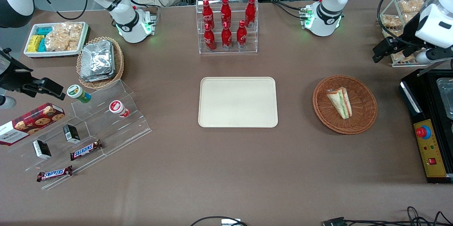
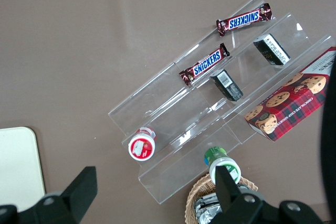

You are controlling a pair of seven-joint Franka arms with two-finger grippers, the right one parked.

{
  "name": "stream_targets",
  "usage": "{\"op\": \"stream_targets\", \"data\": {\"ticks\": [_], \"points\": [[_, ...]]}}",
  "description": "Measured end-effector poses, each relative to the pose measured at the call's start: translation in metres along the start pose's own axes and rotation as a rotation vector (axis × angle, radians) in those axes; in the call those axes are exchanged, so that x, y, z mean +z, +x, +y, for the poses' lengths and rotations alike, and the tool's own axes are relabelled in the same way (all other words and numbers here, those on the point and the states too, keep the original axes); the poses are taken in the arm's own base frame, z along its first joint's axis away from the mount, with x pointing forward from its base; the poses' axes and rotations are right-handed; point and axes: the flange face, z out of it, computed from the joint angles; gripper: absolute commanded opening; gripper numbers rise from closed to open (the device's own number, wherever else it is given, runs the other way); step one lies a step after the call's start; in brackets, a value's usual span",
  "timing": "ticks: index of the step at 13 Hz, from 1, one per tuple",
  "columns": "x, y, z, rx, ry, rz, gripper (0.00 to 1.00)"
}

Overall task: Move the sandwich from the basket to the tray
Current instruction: 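Move the left gripper over the wrapped sandwich in the wicker basket, then lower the left gripper and close it on the sandwich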

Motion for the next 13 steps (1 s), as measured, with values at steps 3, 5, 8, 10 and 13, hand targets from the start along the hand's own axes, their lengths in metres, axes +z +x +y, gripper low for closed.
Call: {"op": "stream_targets", "data": {"ticks": [3,5,8,10,13], "points": [[0.073,0.01,-0.003,-0.036,0.024,-0.021,1.0],[0.136,0.008,-0.004,-0.075,0.028,-0.024,1.0],[0.225,-0.01,-0.009,-0.091,0.022,-0.009,1.0],[0.265,-0.022,-0.013,-0.088,0.016,0.015,1.0],[0.301,-0.023,-0.019,-0.069,0.037,0.042,1.0]]}}
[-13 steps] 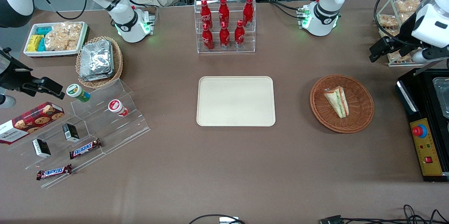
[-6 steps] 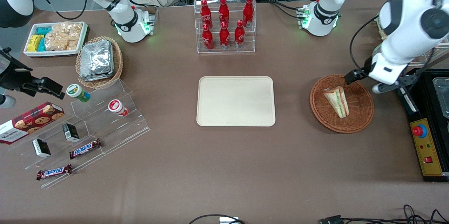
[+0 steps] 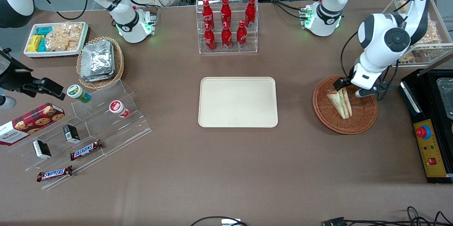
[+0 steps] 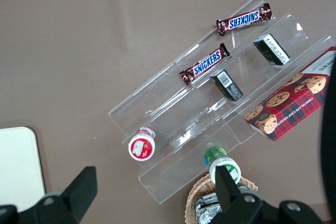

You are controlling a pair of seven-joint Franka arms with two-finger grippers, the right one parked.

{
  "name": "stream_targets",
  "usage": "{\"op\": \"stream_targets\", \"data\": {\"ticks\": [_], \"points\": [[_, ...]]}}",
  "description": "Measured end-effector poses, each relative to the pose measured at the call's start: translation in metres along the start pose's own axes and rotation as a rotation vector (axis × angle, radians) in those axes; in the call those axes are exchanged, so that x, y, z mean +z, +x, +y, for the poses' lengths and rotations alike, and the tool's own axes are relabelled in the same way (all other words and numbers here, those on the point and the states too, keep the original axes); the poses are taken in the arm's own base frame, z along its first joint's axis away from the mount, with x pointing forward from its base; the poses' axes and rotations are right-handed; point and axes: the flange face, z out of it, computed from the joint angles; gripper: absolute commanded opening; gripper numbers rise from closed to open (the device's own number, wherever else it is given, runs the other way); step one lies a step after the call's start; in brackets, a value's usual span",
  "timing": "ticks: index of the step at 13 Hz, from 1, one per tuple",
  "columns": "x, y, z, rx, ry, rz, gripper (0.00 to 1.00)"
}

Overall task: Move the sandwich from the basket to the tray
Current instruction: 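Lower the left gripper and close it on the sandwich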

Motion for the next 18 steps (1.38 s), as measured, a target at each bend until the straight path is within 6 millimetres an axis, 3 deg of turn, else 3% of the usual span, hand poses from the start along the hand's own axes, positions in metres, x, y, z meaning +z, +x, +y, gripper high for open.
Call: {"op": "stream_targets", "data": {"ticks": [3,5,10,15,18], "points": [[0.036,0.014,-0.018,-0.036,-0.007,0.01,0.99],[0.051,0.016,-0.018,-0.04,-0.009,0.003,0.99],[0.048,0.022,-0.015,-0.04,-0.014,0.015,0.99],[0.014,0.047,-0.008,-0.046,0.005,-0.015,0.99],[0.027,0.046,-0.007,-0.049,0.011,-0.041,0.99]]}}
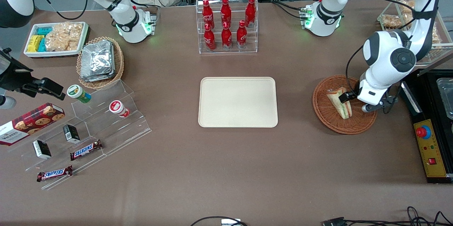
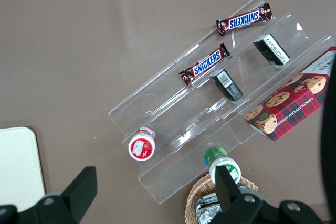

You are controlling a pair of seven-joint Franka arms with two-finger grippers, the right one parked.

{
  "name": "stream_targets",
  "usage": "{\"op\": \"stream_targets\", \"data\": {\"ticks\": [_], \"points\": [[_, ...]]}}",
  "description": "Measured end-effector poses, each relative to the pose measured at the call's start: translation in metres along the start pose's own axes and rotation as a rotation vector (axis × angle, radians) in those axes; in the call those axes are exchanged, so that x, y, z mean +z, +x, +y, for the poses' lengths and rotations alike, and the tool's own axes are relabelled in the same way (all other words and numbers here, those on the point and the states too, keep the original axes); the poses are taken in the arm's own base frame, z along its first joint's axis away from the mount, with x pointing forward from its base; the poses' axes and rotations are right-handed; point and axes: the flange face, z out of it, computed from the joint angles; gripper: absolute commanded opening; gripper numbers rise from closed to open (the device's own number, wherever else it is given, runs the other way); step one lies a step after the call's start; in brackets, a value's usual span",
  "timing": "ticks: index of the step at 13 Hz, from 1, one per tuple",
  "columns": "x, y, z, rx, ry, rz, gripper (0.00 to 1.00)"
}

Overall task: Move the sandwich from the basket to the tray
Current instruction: 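Lower the left gripper and close it on the sandwich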

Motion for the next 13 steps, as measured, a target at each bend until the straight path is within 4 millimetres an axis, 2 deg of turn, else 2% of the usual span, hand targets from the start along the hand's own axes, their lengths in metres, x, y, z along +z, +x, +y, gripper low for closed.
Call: {"op": "stream_targets", "data": {"ticks": [4,6,7,8,9,10,13], "points": [[0.037,-0.002,0.007,0.011,0.011,-0.049,0.96],[0.046,-0.003,0.009,0.016,0.014,-0.061,0.94],[0.047,-0.004,0.01,0.016,0.014,-0.062,0.88],[0.047,-0.004,0.01,0.016,0.014,-0.062,0.72],[0.047,-0.004,0.01,0.016,0.014,-0.062,0.29],[0.047,-0.004,0.01,0.016,0.014,-0.062,0.05],[0.047,-0.004,0.01,0.017,0.014,-0.062,0.06]]}}
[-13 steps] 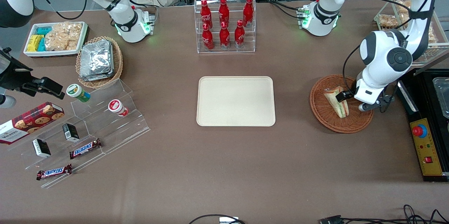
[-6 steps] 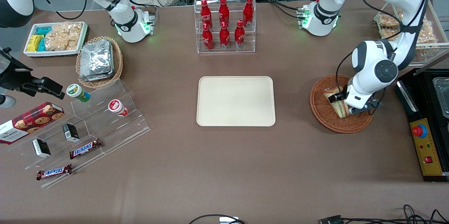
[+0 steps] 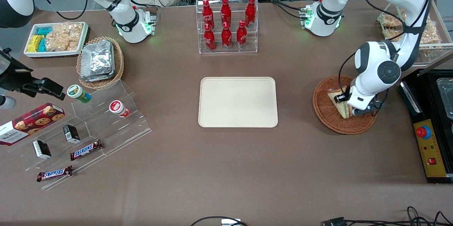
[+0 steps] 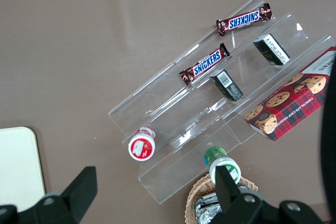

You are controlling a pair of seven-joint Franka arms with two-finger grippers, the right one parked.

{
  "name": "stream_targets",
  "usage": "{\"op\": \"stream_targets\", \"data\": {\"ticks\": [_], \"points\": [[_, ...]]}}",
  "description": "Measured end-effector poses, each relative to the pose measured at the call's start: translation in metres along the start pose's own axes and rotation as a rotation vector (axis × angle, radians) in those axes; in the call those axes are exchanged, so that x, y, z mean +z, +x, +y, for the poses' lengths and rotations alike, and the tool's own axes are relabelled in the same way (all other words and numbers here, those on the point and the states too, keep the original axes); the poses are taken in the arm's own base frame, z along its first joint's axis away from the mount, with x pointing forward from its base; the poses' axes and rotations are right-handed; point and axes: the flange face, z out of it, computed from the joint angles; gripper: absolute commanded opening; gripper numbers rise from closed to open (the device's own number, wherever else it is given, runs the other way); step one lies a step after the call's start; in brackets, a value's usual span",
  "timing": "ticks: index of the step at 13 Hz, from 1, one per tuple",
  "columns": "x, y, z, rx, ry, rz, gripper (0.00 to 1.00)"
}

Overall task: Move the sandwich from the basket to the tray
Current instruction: 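Lower the left gripper and close it on the sandwich, then lift the sandwich and carry it over the cream tray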

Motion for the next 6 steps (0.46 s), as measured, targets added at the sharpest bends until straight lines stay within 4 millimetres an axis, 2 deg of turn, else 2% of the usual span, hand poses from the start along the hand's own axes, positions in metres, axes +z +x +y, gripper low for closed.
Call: {"op": "stream_targets", "data": {"ticks": [4,5,6], "points": [[-0.004,-0.001,0.001,0.004,0.012,-0.025,0.07],[-0.012,-0.002,0.002,0.006,0.023,-0.047,0.09],[-0.031,-0.004,0.004,0.011,0.033,-0.058,0.09]]}}
